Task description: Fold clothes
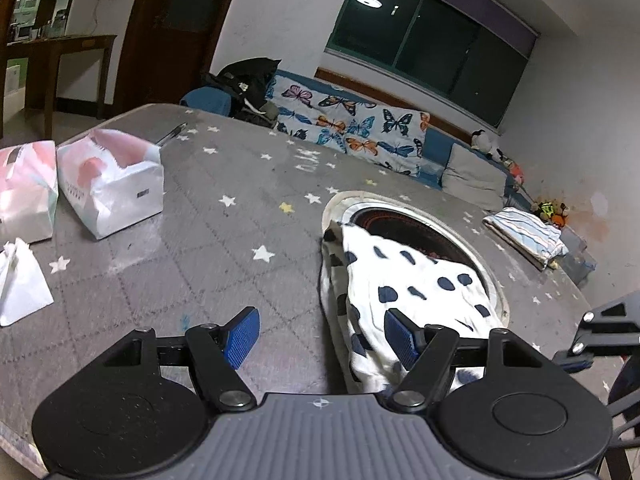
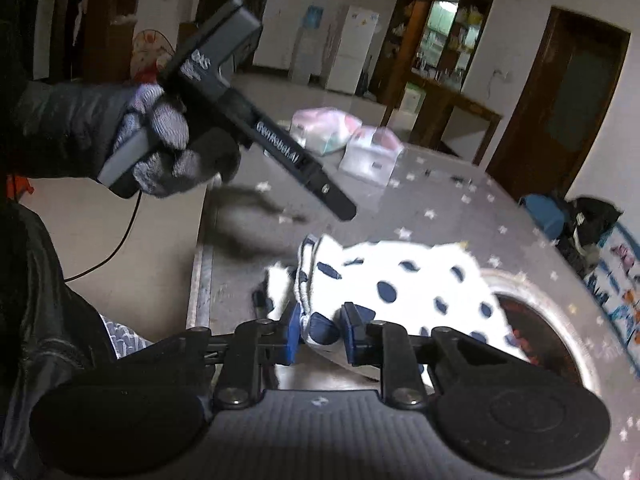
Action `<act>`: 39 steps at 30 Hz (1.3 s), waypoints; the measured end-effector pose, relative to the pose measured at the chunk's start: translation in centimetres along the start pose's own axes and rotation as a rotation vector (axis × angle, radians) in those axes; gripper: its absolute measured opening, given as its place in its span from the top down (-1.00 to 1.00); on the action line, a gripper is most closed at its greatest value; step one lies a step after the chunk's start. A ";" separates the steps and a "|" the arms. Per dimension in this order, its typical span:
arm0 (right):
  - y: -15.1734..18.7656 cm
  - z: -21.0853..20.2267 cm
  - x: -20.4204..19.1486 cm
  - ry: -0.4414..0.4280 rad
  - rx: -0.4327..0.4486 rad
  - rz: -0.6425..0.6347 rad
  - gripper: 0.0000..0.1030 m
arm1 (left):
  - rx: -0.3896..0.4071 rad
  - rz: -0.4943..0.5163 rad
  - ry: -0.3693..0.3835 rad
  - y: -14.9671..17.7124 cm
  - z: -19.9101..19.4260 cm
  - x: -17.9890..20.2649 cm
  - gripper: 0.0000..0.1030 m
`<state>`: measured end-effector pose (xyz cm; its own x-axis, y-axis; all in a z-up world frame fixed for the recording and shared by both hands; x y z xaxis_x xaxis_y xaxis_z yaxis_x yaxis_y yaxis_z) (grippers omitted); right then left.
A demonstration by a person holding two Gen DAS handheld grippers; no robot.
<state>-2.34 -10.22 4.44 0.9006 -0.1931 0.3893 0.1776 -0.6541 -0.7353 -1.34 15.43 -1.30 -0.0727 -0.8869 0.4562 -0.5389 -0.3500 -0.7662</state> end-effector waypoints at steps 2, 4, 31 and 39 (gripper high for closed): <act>0.5 -0.4 0.0 0.005 -0.011 -0.016 0.60 | -0.009 -0.004 0.016 0.1 0.1 0.2 -0.40; 1.3 0.0 -0.2 0.002 -0.033 -0.017 0.60 | -0.035 -0.024 0.040 0.6 0.5 0.4 -0.39; 2.3 1.7 -1.2 0.040 -0.004 -0.064 0.56 | -0.131 -0.121 0.105 2.0 1.1 4.2 0.73; 2.7 1.7 -0.9 0.027 -0.007 -0.051 0.54 | -0.150 -0.160 0.107 3.3 0.7 3.8 0.73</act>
<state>-2.00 -10.60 1.18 0.8794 -0.1789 0.4412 0.2203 -0.6686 -0.7103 -2.78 10.68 -2.41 -0.0601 -0.7840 0.6178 -0.6691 -0.4277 -0.6078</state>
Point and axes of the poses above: each gripper's, at about its wrist camera, not at the fingertips, and z roughly the way its jaws point, x to its right, y to its underside, the point moved 5 cm from there along z, roughly the way its jaws point, and after that the axes turned 14 degrees about y, right-handed, at the moved point
